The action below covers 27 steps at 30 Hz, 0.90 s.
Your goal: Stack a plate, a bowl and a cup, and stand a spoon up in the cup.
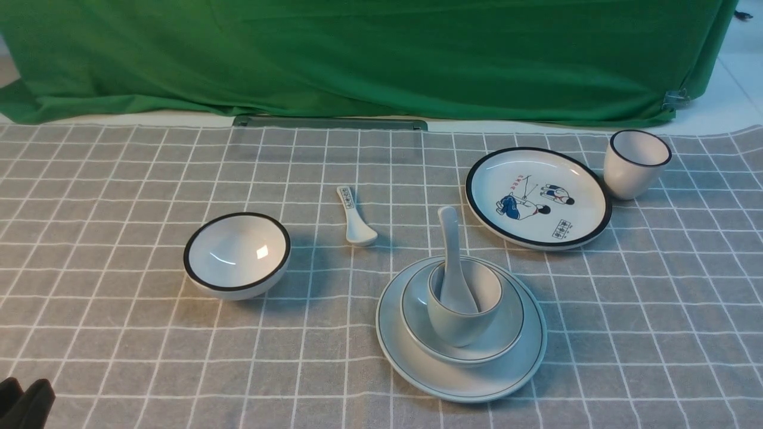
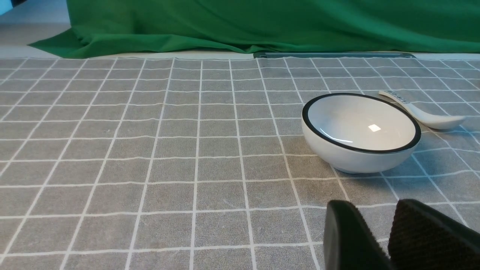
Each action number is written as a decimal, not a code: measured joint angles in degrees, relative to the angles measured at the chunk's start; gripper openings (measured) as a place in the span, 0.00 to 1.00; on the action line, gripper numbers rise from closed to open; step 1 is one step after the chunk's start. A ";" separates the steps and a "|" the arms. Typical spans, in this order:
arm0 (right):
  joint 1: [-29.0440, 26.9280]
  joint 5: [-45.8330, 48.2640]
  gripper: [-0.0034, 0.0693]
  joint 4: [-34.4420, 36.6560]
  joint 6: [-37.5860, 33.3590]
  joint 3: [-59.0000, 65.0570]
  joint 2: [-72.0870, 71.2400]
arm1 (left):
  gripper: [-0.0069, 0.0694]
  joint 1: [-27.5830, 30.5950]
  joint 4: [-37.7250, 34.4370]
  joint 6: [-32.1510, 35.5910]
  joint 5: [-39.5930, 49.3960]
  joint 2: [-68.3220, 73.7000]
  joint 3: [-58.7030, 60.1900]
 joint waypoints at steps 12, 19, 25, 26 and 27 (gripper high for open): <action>0.00 0.00 0.38 0.00 0.00 0.00 0.00 | 0.33 0.00 0.04 0.00 0.00 0.00 0.00; 0.00 -0.05 0.38 0.00 0.00 0.00 0.00 | 0.34 0.00 0.04 0.00 0.00 0.00 0.00; 0.00 -0.05 0.38 0.00 0.00 0.00 0.00 | 0.35 0.00 0.04 0.00 0.00 0.00 0.00; 0.00 -0.05 0.38 0.00 0.00 0.00 0.00 | 0.35 0.00 0.04 0.00 0.00 0.00 0.00; 0.00 -0.05 0.38 0.00 0.00 0.00 0.00 | 0.35 0.00 0.04 0.00 0.00 0.00 0.00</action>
